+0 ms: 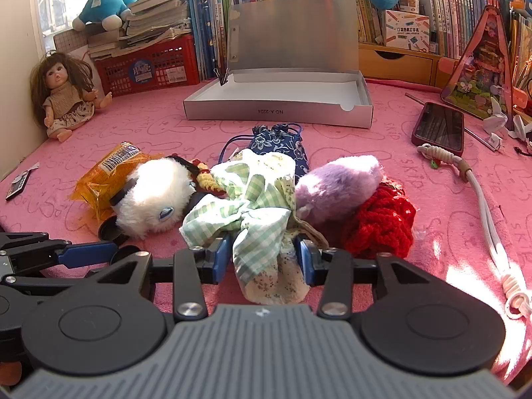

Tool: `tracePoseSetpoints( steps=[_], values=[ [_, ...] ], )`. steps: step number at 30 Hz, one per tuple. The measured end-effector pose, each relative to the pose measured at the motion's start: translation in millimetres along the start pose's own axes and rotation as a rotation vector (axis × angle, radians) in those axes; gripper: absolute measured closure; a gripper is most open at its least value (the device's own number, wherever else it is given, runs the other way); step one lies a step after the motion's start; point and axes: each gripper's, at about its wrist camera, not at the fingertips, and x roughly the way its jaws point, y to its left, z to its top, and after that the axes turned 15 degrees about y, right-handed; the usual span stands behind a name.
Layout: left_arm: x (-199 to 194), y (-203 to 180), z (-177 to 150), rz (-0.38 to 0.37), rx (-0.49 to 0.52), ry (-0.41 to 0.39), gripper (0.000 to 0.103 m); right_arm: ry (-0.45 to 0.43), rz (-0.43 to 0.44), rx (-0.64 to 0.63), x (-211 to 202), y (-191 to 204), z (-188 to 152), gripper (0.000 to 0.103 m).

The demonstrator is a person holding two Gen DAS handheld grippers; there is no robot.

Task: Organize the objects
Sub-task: 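Carry the black cap with left tool to the white box while right carries the green checked cloth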

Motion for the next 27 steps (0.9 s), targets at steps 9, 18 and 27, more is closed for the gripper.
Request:
tracePoseSetpoints(
  steps=[9,18,27],
  values=[
    [2.3,-4.8,-1.2,0.013,0.014,-0.013,0.059,-0.003,0.000,0.008,-0.3,1.4,-1.1,0.067],
    [-6.4,-2.6,-4.8,-0.011,-0.017,-0.032,0.066,-0.035,0.012,0.015,-14.4,2.3,1.0,0.082],
    [-28.7,-2.5,7.0,-0.027,-0.007,-0.110,0.066,-0.135,-0.005,0.022,-41.4,-2.9,12.8,0.083]
  ],
)
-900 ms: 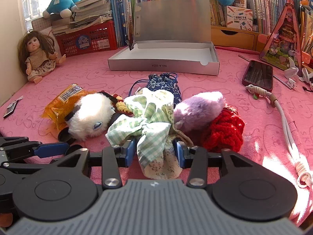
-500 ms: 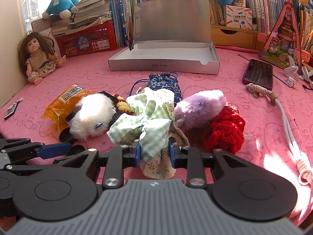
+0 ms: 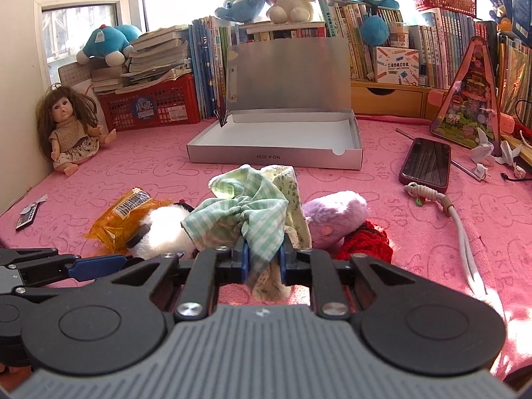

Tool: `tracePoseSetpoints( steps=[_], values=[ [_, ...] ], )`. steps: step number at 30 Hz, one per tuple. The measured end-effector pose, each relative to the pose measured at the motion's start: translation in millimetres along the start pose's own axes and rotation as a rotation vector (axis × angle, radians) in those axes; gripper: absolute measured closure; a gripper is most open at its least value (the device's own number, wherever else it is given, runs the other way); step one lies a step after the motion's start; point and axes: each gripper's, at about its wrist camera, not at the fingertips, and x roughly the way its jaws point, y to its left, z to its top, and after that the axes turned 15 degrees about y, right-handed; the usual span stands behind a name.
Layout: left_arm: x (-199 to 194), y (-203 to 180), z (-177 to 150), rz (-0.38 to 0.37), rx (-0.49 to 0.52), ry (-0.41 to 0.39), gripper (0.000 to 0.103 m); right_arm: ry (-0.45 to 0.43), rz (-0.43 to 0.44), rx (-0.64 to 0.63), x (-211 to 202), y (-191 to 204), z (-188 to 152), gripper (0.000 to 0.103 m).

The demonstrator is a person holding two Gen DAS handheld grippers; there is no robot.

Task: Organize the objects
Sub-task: 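Carry the black cap with left tool to the white box while right carries the green checked cloth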

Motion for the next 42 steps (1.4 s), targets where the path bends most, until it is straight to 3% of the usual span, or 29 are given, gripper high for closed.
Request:
tracePoseSetpoints(
  steps=[8,25,33,38,42],
  values=[
    [-7.9,13.9,35.8,-0.052,-0.026,-0.038,0.066,-0.041,0.065,0.054,-13.3,-19.3,27.4,0.083],
    [15.7,53.1,155.7,-0.063,-0.034,-0.102,0.066,-0.012,0.013,0.074,17.8,-57.7,113.4,0.083],
    [60.1,74.8,233.2,-0.133,-0.085,-0.089,0.066,0.037,0.020,0.104,60.2,-75.8,172.0,0.083],
    [105.3,88.2,279.6,-0.165,-0.136,-0.027,0.066,0.088,-0.010,0.125,99.9,-84.8,207.6,0.083],
    [142.6,92.5,307.1,-0.108,-0.143,-0.010,0.066,0.121,0.018,0.152,131.5,-93.3,227.5,0.083]
  ],
)
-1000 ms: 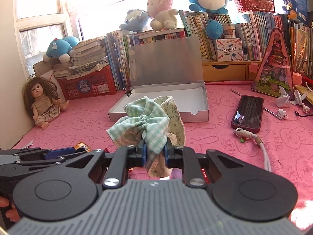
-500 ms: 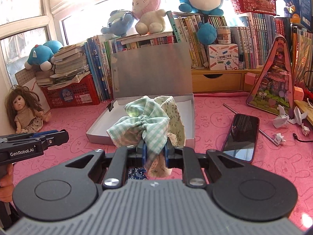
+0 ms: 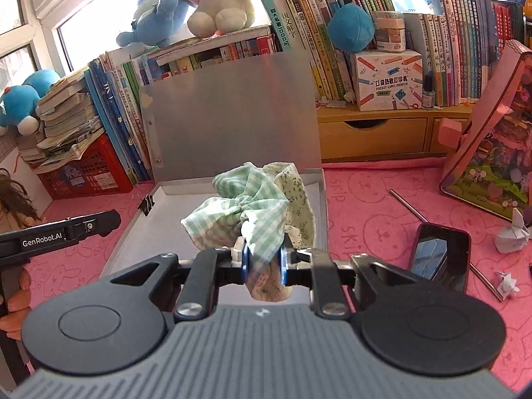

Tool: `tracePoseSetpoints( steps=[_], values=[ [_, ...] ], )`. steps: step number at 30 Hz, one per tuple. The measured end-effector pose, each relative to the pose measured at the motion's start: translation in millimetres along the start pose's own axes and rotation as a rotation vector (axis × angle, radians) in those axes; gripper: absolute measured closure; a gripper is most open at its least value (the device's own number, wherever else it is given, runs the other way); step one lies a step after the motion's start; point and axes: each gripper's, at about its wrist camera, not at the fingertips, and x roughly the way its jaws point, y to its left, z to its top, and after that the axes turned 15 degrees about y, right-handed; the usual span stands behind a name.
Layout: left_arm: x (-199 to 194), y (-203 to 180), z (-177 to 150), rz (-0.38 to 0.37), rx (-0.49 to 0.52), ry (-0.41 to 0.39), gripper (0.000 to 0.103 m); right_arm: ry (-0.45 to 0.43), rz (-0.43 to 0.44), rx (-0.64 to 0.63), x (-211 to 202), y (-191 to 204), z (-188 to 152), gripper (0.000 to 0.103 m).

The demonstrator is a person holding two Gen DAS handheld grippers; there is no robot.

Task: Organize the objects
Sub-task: 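Carry the black cap with left tool to the white box while right carries the green checked cloth, then open both tools to drop the cap and cloth into the box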

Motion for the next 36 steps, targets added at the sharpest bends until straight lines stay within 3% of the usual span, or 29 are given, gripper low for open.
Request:
tracePoseSetpoints(
  steps=[3,8,13,22,29,32,34,36],
  values=[
    [28.1,4.1,14.0,0.044,-0.010,0.010,0.066,0.022,0.011,0.020,26.5,-2.4,15.0,0.082],
    [76.5,8.2,26.6,0.107,-0.042,0.057,0.066,0.077,-0.041,0.053,71.5,-3.3,31.2,0.082],
    [109.1,6.6,30.7,0.134,-0.032,0.082,0.066,0.111,-0.015,0.123,101.1,-11.6,37.2,0.082],
    [144.4,8.2,26.3,0.181,-0.009,0.153,0.066,0.159,-0.027,0.101,126.7,-10.0,32.8,0.082],
    [152.5,13.3,22.9,0.205,-0.002,0.164,0.066,0.187,-0.032,0.100,136.6,-12.7,28.9,0.081],
    [152.5,12.0,23.0,0.221,0.006,0.167,0.065,0.181,-0.029,0.099,135.1,-11.8,27.6,0.066],
    [149.8,11.6,21.4,0.225,-0.006,0.168,0.055,0.171,-0.028,0.104,131.6,-11.7,27.1,0.047],
    [144.6,11.6,20.0,0.216,-0.010,0.152,0.038,0.156,-0.020,0.104,126.0,-11.8,26.6,0.040]
  ],
)
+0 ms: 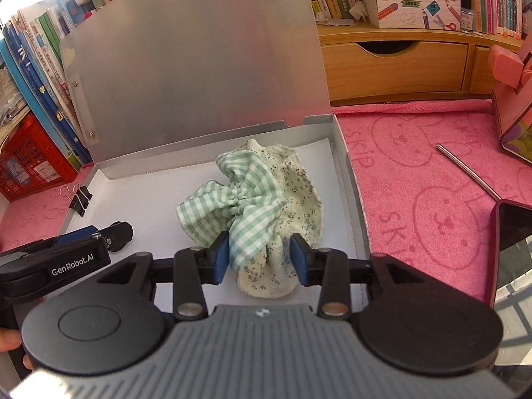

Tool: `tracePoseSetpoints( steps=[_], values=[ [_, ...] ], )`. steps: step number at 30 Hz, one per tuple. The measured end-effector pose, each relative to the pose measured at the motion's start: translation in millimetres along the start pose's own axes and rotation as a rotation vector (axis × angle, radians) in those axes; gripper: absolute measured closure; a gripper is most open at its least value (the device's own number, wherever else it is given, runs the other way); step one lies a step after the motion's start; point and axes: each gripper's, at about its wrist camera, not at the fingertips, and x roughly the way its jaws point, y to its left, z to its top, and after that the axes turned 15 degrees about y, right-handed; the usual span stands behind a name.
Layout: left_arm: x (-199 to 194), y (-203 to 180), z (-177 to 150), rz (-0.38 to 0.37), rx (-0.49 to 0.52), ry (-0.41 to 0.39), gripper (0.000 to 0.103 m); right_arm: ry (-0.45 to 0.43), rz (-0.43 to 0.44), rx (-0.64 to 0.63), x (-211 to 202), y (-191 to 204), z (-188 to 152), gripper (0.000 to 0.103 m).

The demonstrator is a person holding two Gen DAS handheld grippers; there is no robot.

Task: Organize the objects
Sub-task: 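Open both tools to drop the cap and cloth into the box, then withdraw both open tools from the box back over the table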

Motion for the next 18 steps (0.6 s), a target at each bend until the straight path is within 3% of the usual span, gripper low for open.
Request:
tracePoseSetpoints(
  steps=[3,9,18],
  values=[
    [-10.0,0.1,-0.1,-0.003,0.000,-0.023,0.031,-0.010,0.017,-0.004,-9.7,-0.5,-1.7,0.036],
    [-45.6,0.0,-5.2,-0.029,0.014,-0.053,0.027,-0.080,0.025,-0.056,-45.6,1.3,-13.5,0.028],
    [-116.3,-6.7,-48.9,-0.050,0.138,-0.138,0.026,-0.196,0.043,-0.159,-109.9,4.5,-58.2,0.025]
  ],
)
